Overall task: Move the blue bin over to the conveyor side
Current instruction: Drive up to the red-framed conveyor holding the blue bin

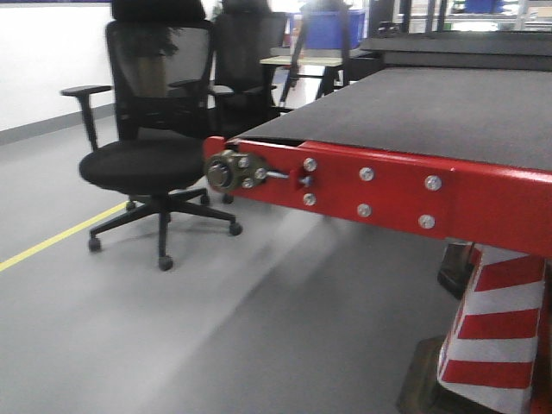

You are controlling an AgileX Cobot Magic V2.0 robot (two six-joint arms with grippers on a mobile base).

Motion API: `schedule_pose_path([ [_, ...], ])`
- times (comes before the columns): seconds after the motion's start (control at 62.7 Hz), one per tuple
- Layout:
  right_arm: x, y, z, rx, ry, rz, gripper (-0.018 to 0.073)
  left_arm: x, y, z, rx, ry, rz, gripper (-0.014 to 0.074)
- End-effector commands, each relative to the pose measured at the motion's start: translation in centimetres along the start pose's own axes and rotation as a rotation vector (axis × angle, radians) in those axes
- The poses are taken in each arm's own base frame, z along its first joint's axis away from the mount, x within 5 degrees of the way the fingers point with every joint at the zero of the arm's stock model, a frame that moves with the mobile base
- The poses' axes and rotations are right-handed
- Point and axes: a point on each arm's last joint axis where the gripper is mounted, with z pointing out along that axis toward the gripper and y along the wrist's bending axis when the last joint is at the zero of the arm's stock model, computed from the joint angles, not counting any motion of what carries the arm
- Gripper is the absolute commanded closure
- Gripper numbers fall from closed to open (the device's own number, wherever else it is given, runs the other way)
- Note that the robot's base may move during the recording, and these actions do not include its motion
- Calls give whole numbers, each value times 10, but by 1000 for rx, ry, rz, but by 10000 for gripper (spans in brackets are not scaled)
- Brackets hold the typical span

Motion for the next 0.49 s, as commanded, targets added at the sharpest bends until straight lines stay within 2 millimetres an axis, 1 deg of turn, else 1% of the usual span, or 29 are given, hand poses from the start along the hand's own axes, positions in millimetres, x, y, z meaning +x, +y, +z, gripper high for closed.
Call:
schedule_pose_path([
  [0.0, -14, 2, -17, -10, -181, -26, 638, -9, 1, -14, 2, -127, 9, 616],
  [0.478, -14, 2, -17, -10, -182, -26, 638, -11, 1, -14, 6, -142, 9, 616],
])
